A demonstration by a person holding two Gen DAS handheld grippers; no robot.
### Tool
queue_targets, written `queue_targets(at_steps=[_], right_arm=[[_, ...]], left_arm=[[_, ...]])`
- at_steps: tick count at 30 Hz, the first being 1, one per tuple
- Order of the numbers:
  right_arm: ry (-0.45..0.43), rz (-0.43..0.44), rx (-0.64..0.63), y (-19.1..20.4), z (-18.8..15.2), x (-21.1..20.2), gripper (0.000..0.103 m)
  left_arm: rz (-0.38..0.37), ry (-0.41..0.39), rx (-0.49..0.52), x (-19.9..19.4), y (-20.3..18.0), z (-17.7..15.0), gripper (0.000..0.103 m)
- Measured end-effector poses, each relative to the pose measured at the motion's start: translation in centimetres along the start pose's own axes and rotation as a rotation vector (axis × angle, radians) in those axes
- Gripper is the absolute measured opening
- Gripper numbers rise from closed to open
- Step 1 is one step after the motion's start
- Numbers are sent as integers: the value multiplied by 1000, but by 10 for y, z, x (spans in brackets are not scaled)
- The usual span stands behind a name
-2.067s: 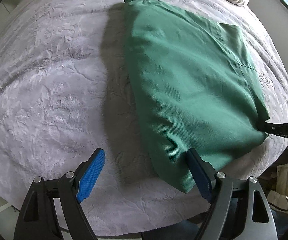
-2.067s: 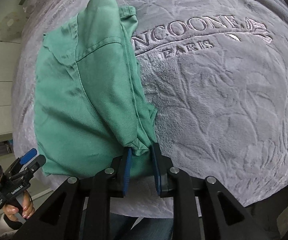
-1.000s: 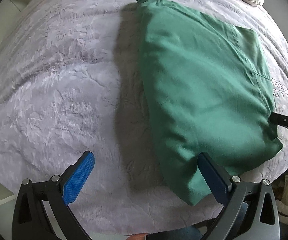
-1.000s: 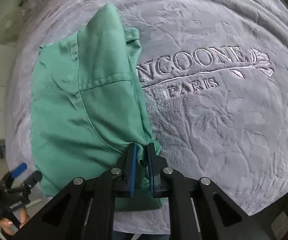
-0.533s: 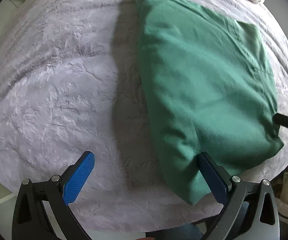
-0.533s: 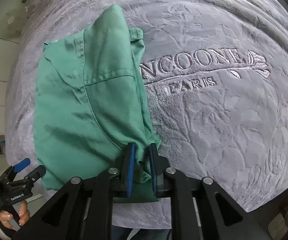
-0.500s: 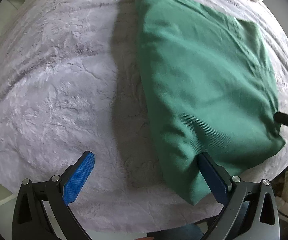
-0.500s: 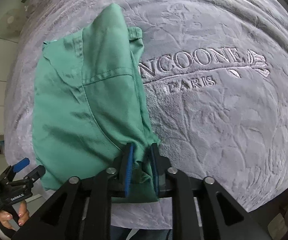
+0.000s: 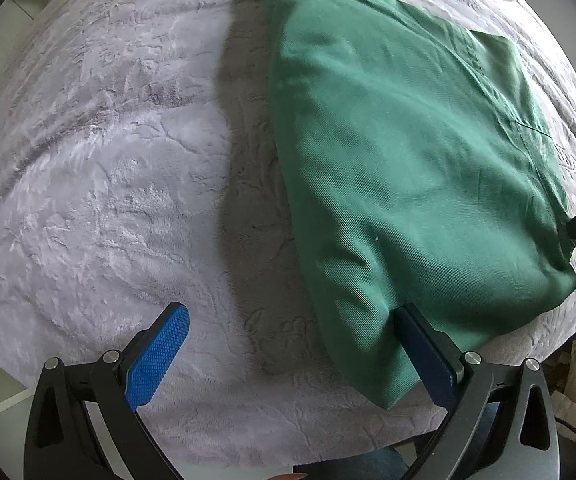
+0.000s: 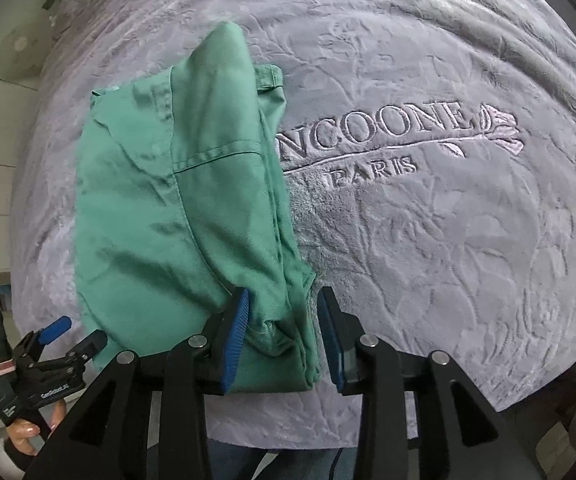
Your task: Fold large clothes
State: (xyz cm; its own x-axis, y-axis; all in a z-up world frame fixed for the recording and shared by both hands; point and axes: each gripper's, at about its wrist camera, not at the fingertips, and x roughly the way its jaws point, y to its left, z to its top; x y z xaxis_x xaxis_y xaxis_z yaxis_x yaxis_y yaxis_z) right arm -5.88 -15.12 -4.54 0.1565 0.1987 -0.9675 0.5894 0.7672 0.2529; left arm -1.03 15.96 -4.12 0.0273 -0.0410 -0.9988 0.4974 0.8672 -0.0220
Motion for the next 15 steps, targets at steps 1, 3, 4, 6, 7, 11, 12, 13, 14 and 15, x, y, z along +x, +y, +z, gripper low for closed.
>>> queue_targets(at_steps=[1,3,4,6,7,11,12,13,14,15], right_arm=[[-2,-1,3,-1,-1,-2,39],[-3,1,9,-3,0,-6,39],[-1,1,14,-4,0,-9,39],[-2,-4,17,-4,1,-13,43],[-3,-8,17,-1,2,-15,44],[-34,-16,-10,9,3,-29,53],[-40,-19,-16,13,4,-32,59],[-46,-24,-24,17,5,-36,62],[-53,-32,-35,22,7,-40,68],[-63,-41,-47,27,10,-44,73]], left_arm=[[2,0,2,0,1,2,103],[5,1,4,-4,1,5,103],[8,-1,5,-5,1,5,103],[20,-10,12,-12,-1,7,103],[28,-15,16,-16,-2,9,103],[24,-44,-9,-35,2,22,103],[23,-53,-14,-40,2,25,103],[24,-67,-15,-48,2,30,103],[27,-78,-14,-52,1,33,103],[32,-89,-13,-58,0,35,103]])
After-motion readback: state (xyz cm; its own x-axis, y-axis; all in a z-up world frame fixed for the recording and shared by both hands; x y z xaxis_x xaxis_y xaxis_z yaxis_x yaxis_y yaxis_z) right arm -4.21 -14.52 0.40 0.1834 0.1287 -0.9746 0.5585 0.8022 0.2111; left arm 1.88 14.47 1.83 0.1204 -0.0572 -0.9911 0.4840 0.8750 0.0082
